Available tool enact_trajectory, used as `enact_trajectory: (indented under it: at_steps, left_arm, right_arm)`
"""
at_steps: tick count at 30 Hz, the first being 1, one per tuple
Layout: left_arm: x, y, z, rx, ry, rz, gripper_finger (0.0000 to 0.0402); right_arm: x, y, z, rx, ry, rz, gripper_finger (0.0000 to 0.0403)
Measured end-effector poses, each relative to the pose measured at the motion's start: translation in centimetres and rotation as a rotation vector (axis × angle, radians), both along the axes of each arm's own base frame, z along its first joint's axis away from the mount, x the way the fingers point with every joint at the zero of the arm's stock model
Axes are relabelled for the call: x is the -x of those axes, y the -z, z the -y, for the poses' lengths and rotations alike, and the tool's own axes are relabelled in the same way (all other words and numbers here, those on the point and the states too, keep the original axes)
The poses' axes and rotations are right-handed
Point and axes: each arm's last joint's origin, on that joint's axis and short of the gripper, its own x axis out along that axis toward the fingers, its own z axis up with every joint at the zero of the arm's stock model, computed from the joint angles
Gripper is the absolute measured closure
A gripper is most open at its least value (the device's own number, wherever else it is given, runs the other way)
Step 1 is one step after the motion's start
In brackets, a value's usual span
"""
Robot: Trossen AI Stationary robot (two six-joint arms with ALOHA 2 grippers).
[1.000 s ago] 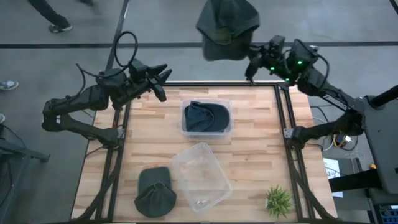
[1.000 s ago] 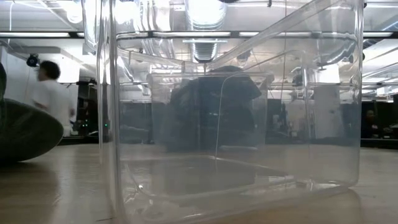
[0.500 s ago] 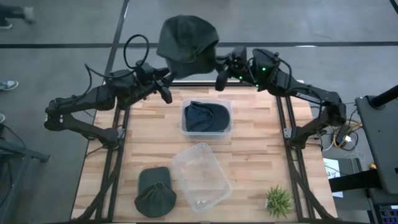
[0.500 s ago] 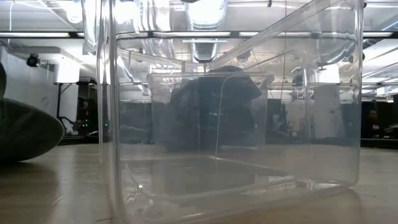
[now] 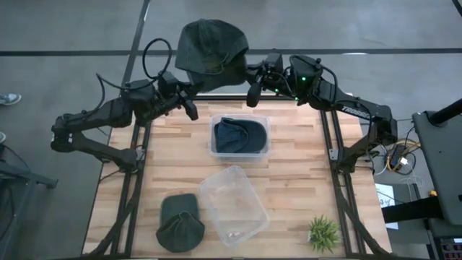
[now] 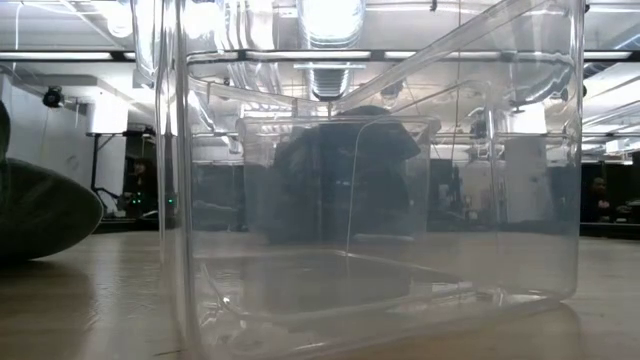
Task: Pick and place caps into container
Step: Put the top gray cap into the bottom transparent container
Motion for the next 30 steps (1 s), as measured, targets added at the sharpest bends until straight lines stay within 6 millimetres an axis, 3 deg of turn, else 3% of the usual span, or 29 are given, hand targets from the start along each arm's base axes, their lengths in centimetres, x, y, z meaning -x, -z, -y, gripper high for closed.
enact_trajectory:
  at_steps: [6,12,23,30]
  left_arm:
    - [0.4,-0.2,-0.1,0.154,0.061,0.108,0.0395]
    - [1.4,-0.7,0.5,0.295,0.115,0.212,0.0396]
    - [2.4,-1.1,2.2,0.595,0.188,0.401,0.0397]
    - [0.9,-0.3,5.7,0.878,0.214,0.481,0.0398]
  right_arm:
    - [0.2,-0.2,-0.1,0.036,0.007,-0.011,0.0371]
    - [1.5,-1.3,-0.4,0.139,0.028,-0.033,0.0328]
    - [7.0,-4.7,-0.8,0.355,0.335,-0.082,0.0213]
    - [11.0,-5.8,-0.2,0.367,0.505,-0.135,0.0182]
